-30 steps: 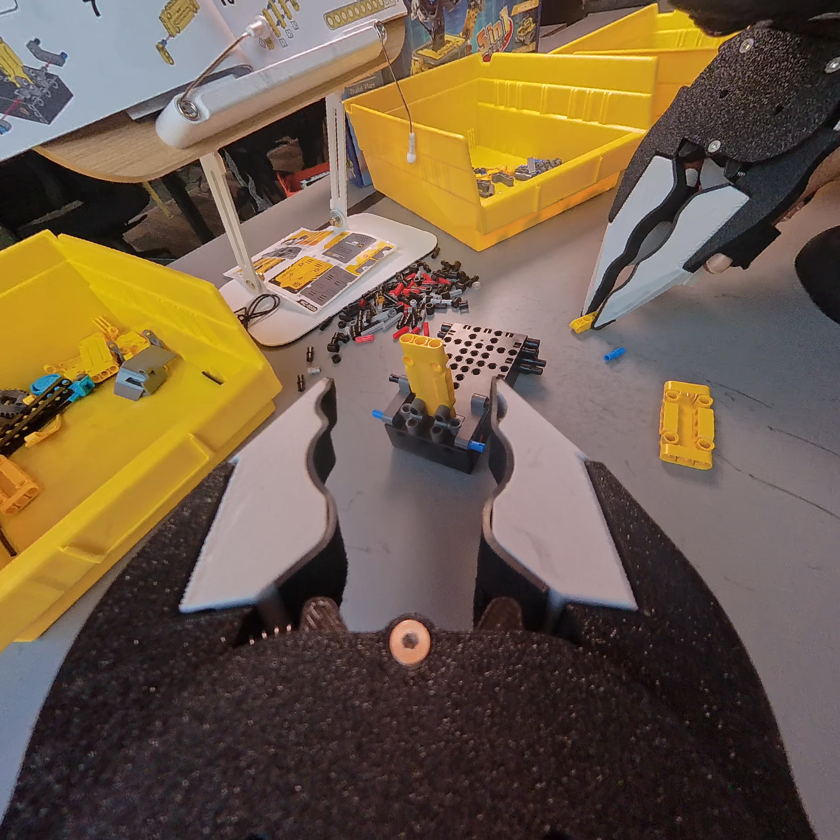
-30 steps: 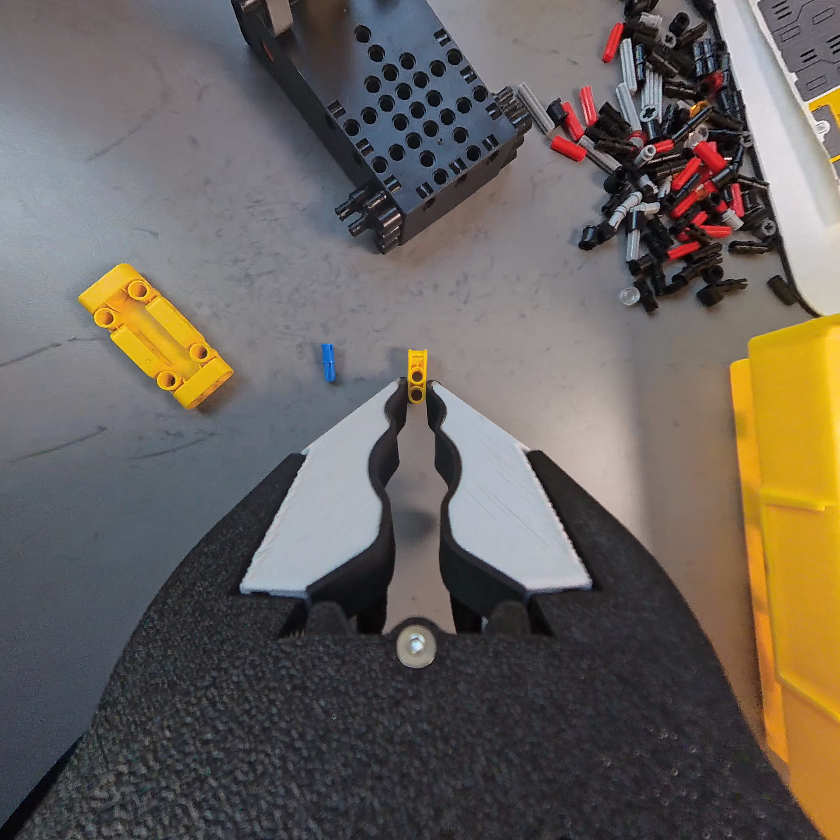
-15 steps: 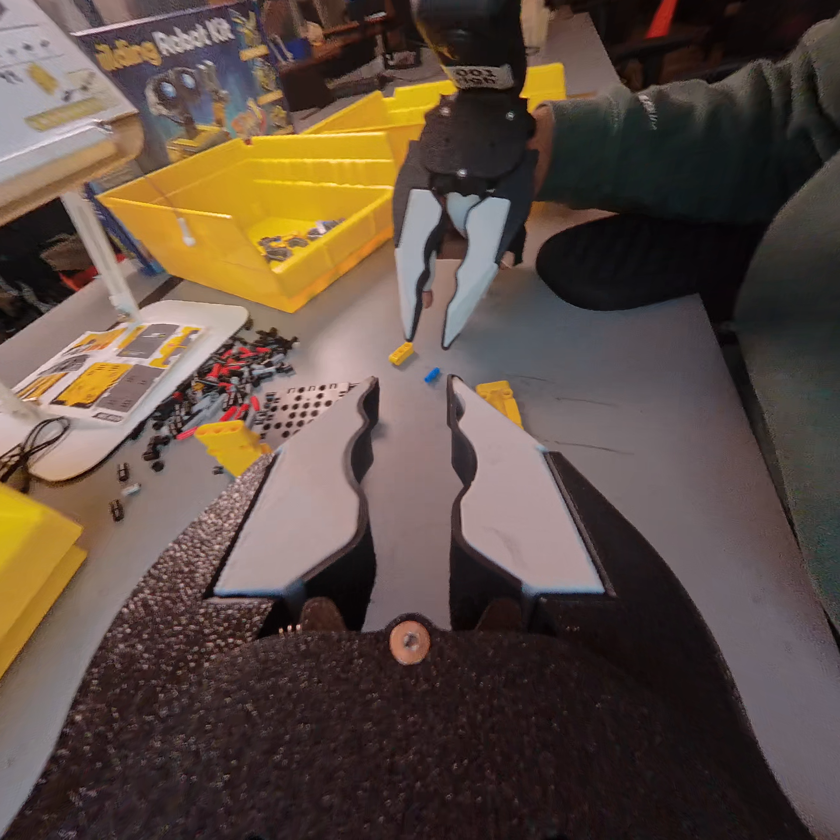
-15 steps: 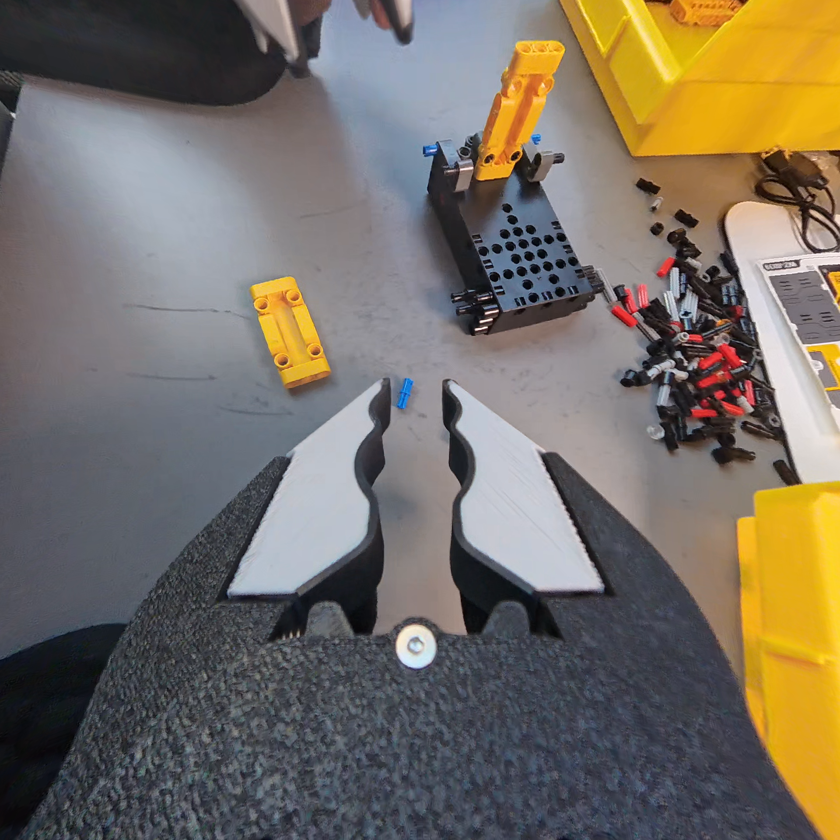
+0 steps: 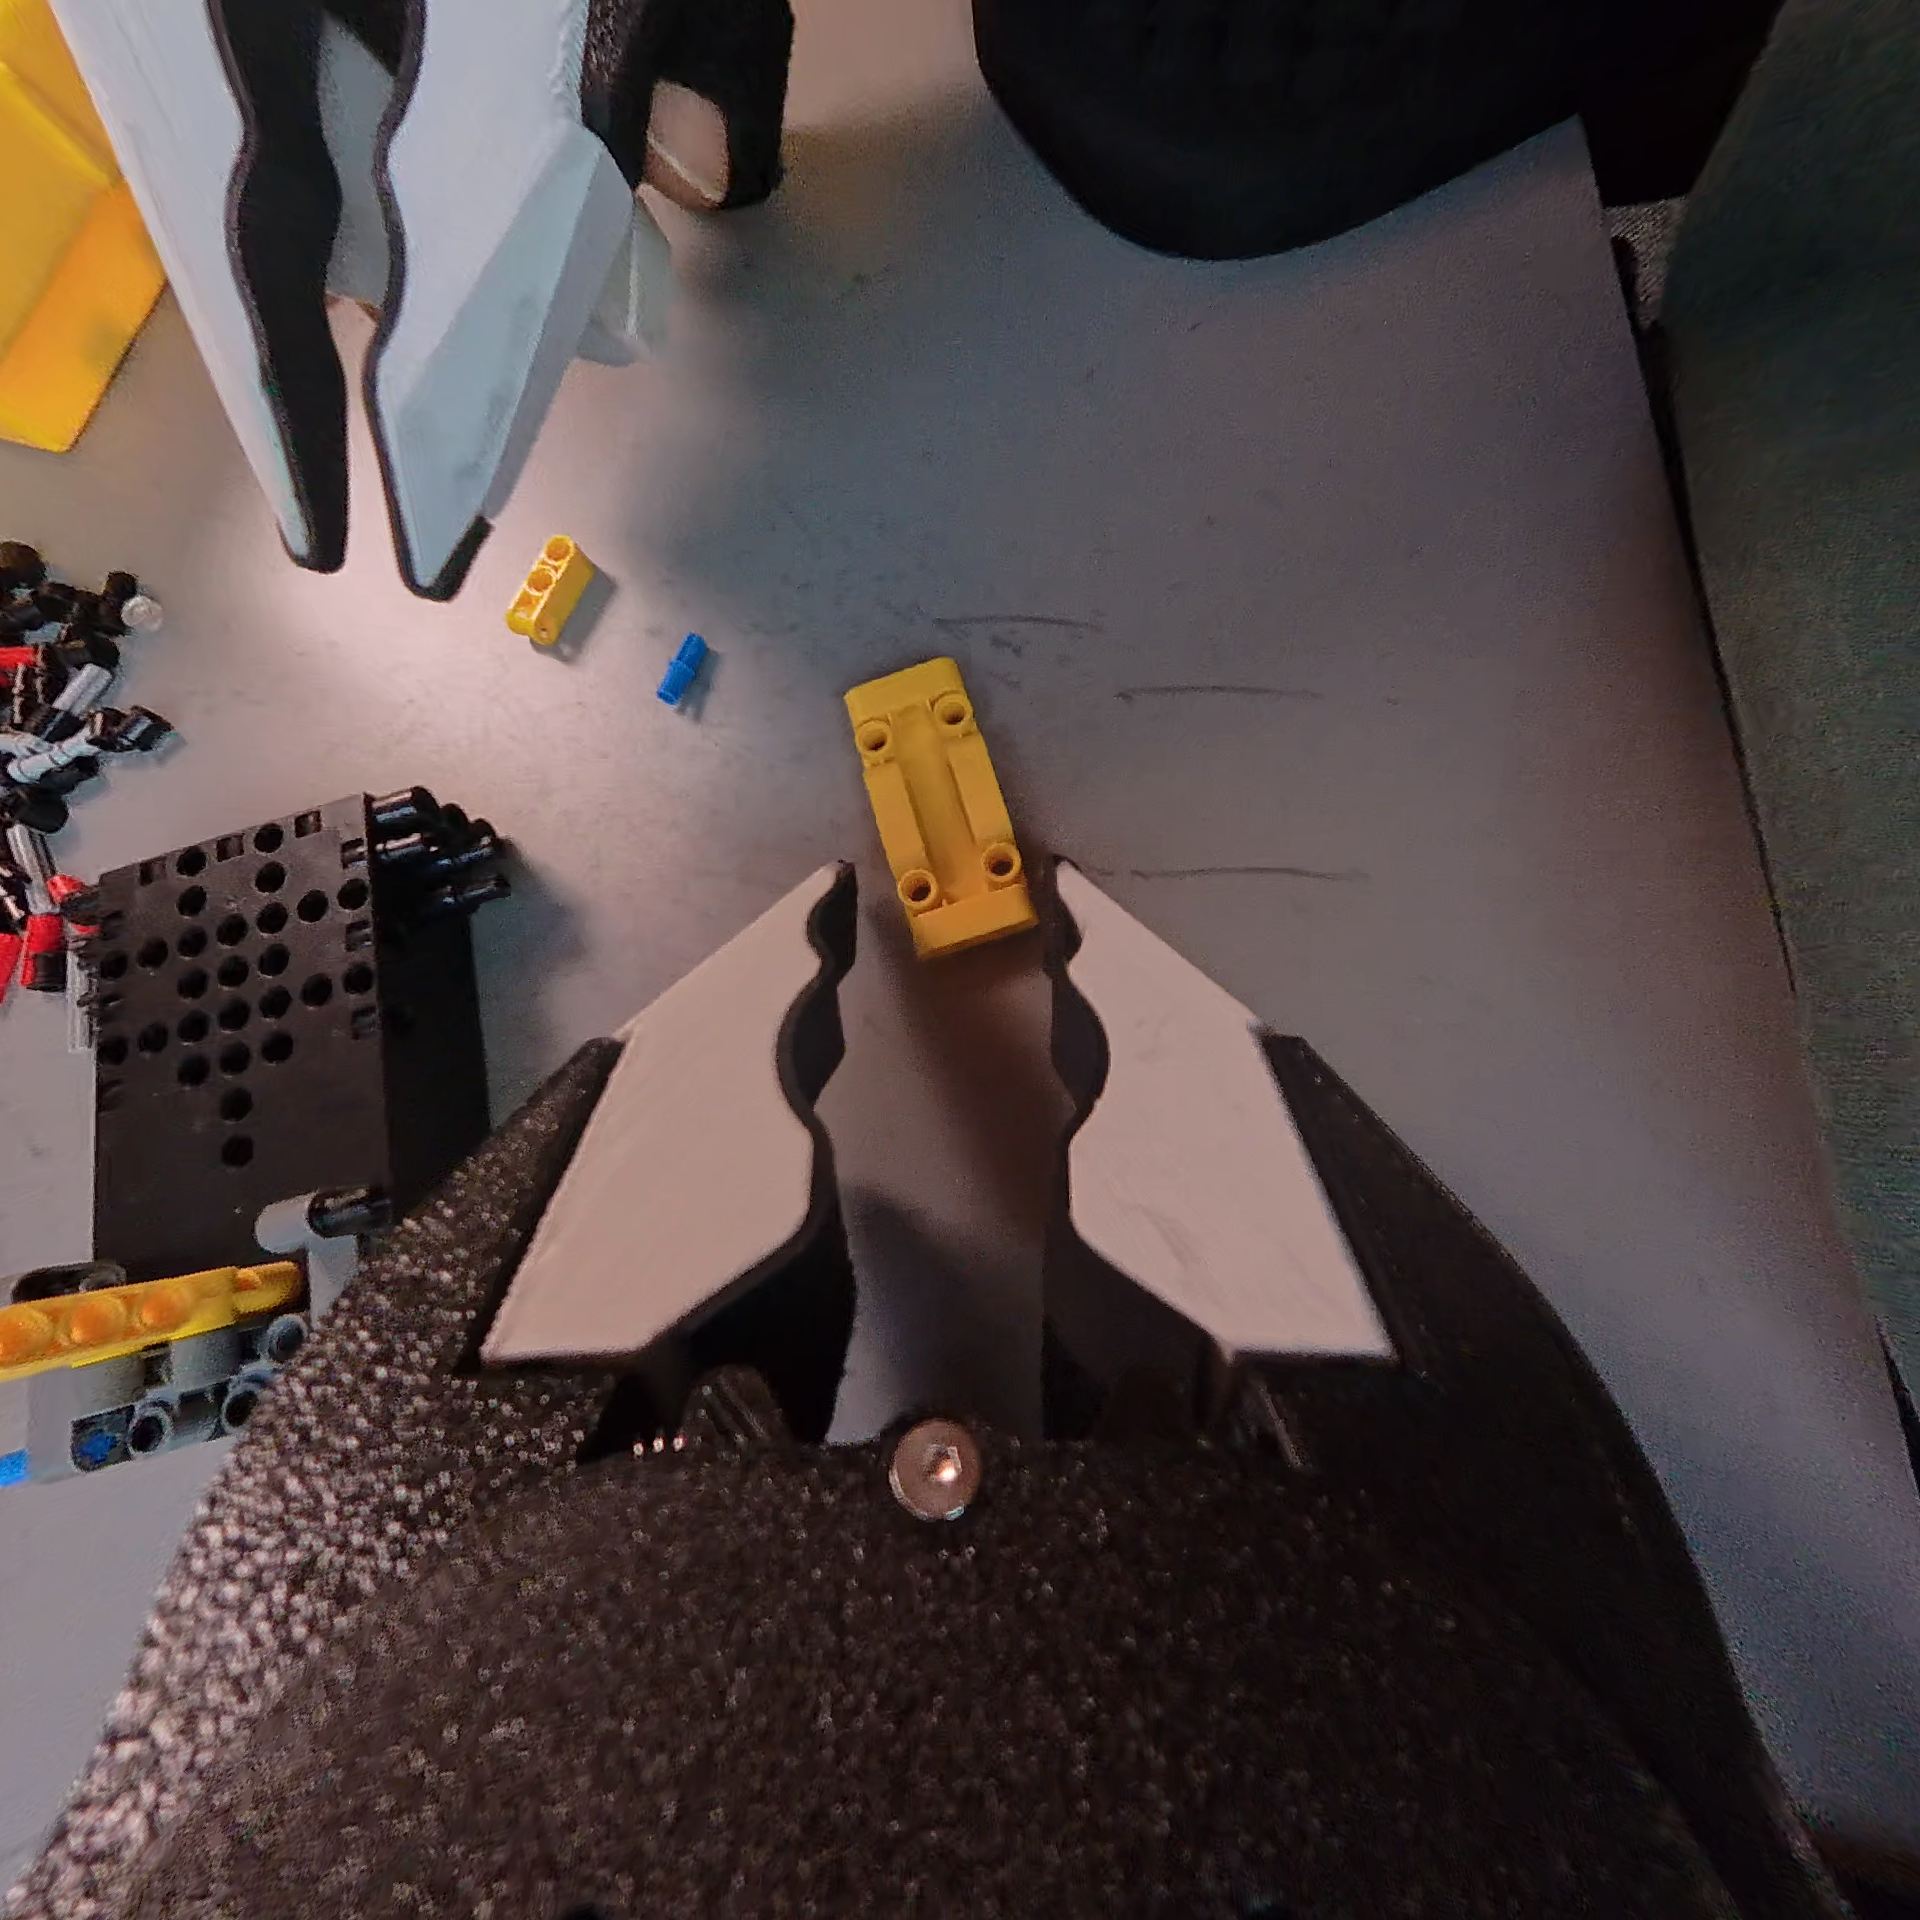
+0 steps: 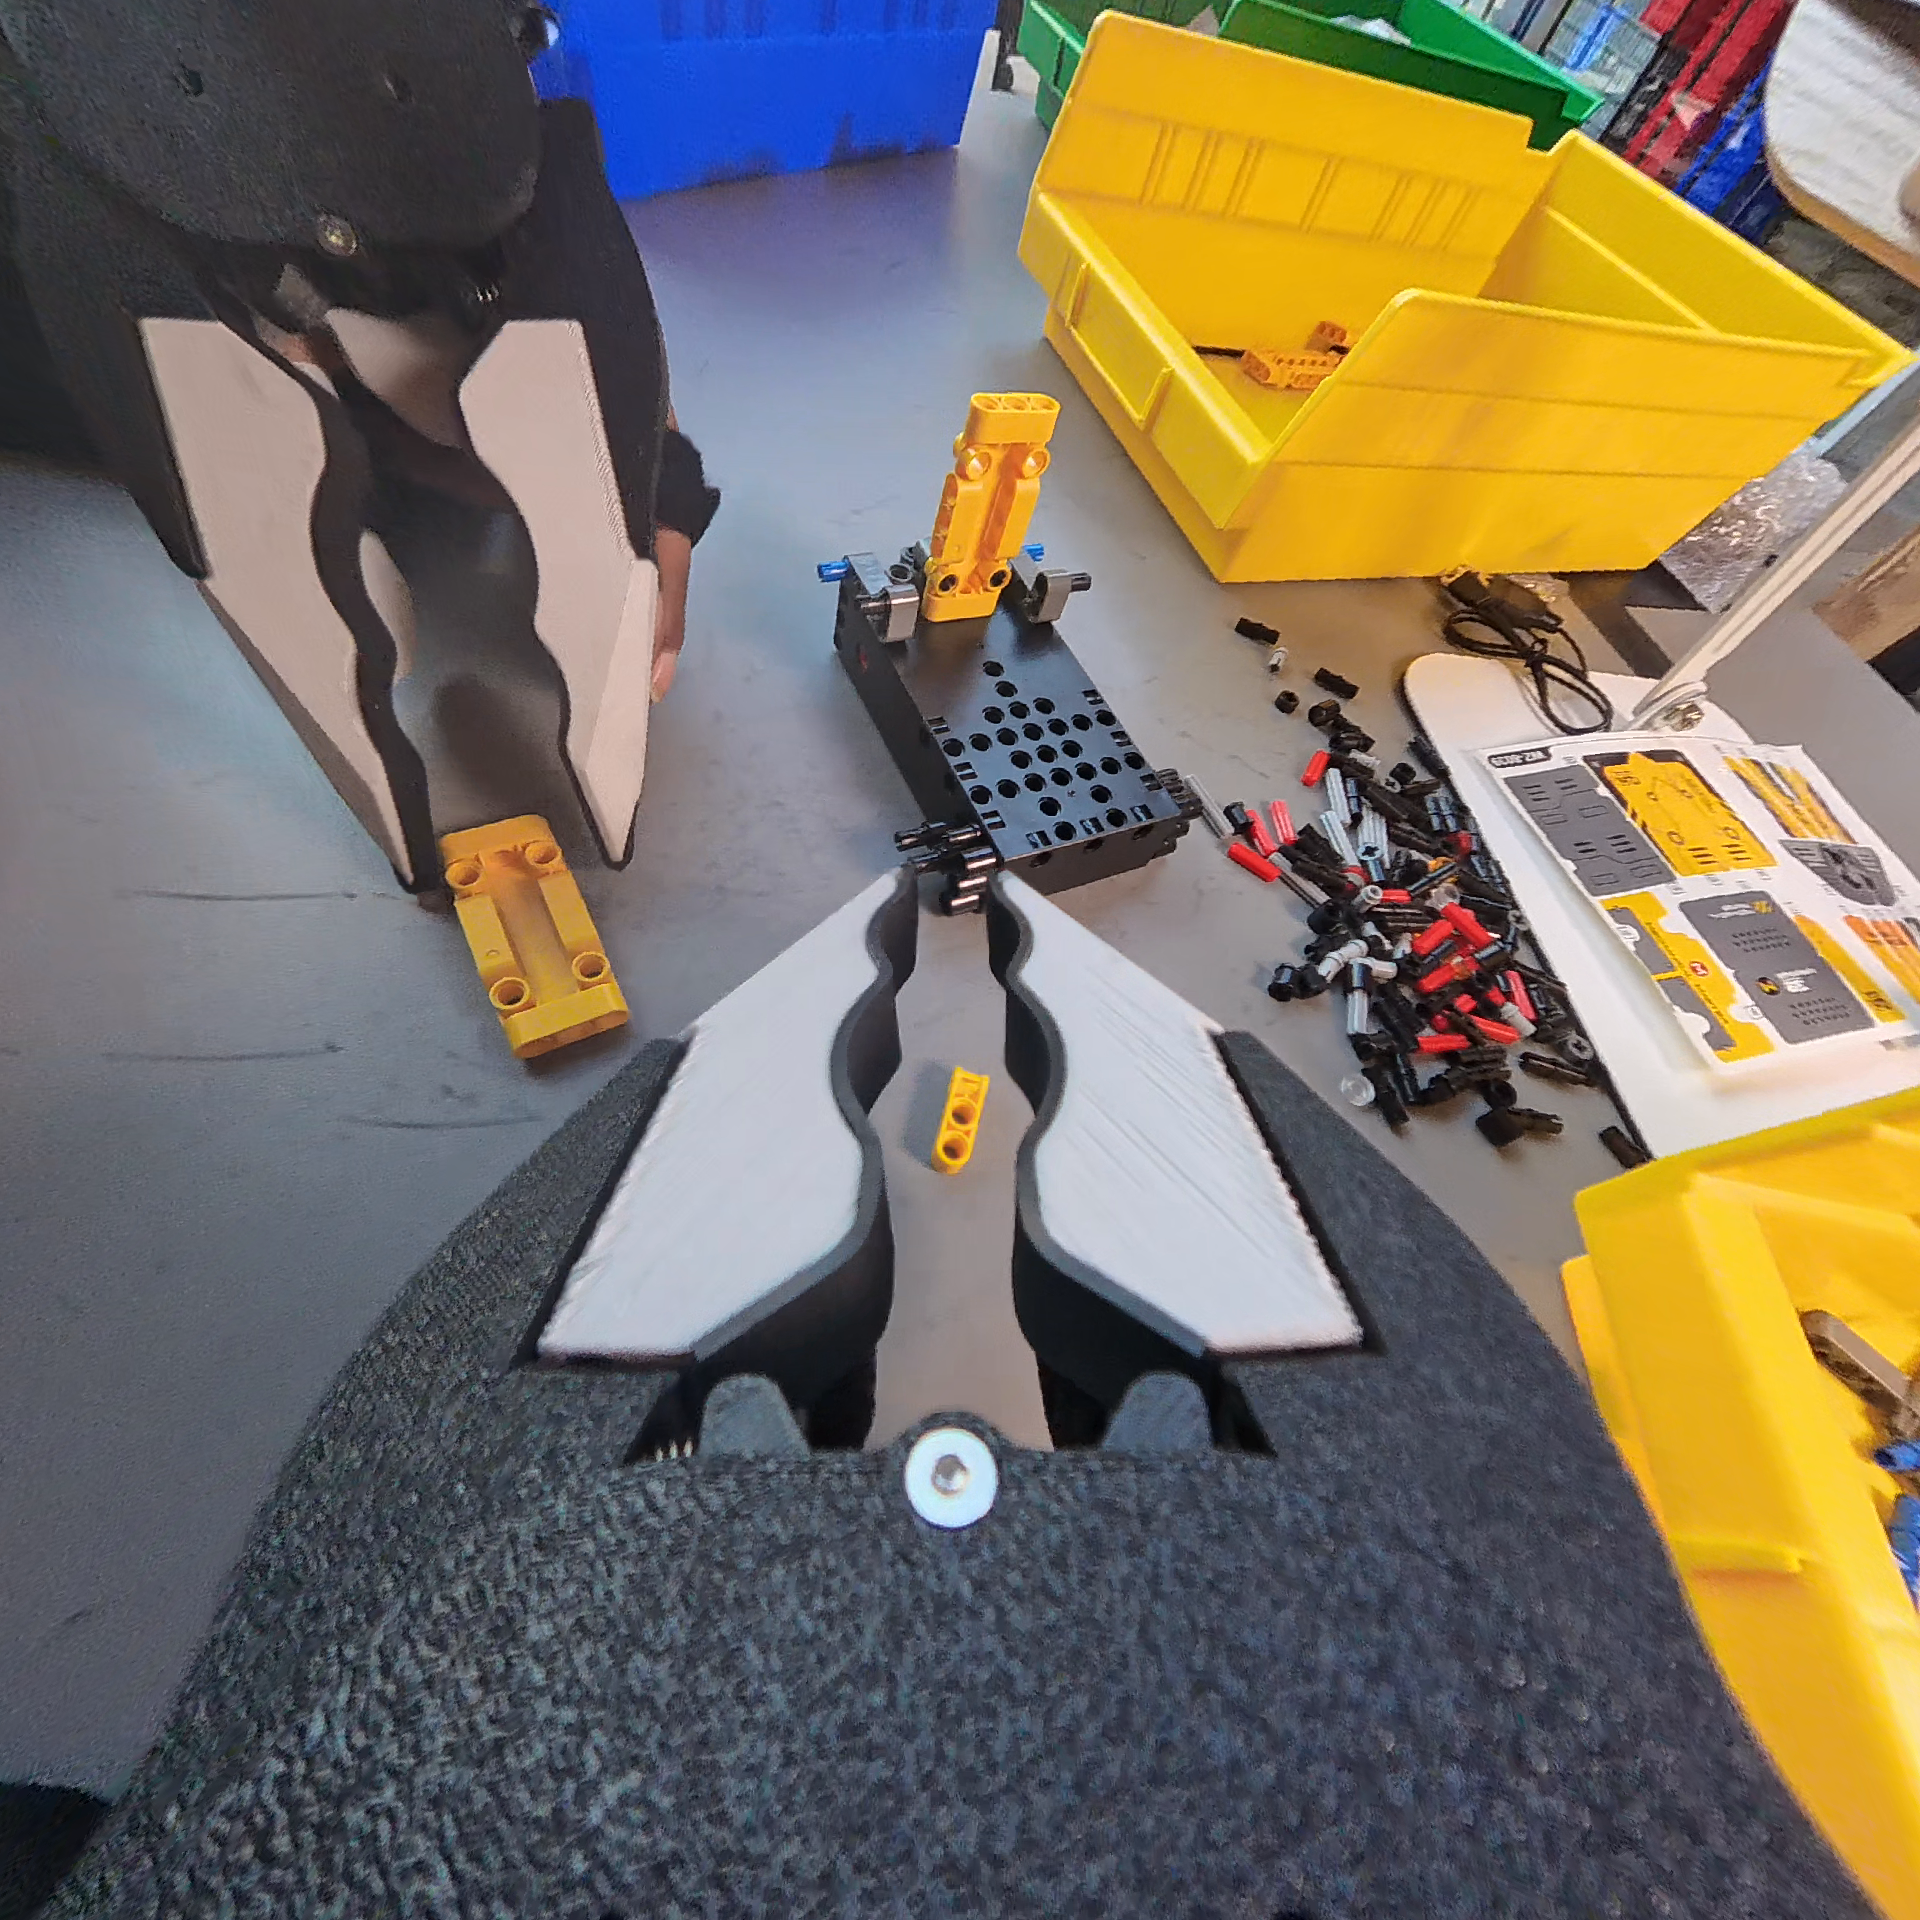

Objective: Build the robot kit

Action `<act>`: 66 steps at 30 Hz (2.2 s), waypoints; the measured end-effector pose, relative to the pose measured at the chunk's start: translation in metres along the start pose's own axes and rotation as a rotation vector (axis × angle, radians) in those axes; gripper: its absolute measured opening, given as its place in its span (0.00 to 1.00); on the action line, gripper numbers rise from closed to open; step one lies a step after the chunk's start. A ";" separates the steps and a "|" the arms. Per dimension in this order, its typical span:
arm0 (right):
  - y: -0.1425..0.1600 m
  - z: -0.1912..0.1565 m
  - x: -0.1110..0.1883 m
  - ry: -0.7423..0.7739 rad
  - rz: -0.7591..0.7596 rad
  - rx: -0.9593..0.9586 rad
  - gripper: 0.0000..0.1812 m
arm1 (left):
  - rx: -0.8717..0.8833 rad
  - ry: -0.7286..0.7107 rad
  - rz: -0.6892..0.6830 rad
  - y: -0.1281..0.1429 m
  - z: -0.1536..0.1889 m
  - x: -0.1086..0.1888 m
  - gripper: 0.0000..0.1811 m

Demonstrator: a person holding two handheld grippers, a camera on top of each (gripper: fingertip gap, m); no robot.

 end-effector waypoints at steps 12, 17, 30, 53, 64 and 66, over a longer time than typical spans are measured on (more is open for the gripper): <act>0.003 0.003 0.002 0.041 0.001 0.006 0.06 | -0.012 0.041 -0.002 0.008 -0.023 0.003 0.16; 0.004 0.003 0.002 0.048 -0.003 0.013 0.06 | -0.027 0.002 0.006 0.009 -0.023 0.004 0.21; 0.006 0.001 -0.002 0.063 -0.036 0.040 0.07 | 0.100 -0.003 -0.008 0.014 -0.021 0.008 0.26; 0.006 -0.018 -0.003 -0.082 -0.079 0.059 0.08 | 0.118 0.001 -0.011 0.001 -0.020 -0.006 0.13; 0.027 -0.023 0.001 -0.161 -0.289 0.026 0.08 | 0.185 -0.037 0.153 -0.011 -0.031 0.014 0.21; 0.029 -0.024 -0.003 -0.160 -0.309 0.031 0.07 | 0.208 -0.052 0.171 -0.010 -0.034 0.017 0.21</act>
Point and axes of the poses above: each gripper's, where its closed fingertips meet, x back along the fingers, y out of its underside, z = x × y across the jaws, the point moved 5 cm from there along x, back along the fingers, and after that the axes turned 1 degree about y, right-handed, at the moved point
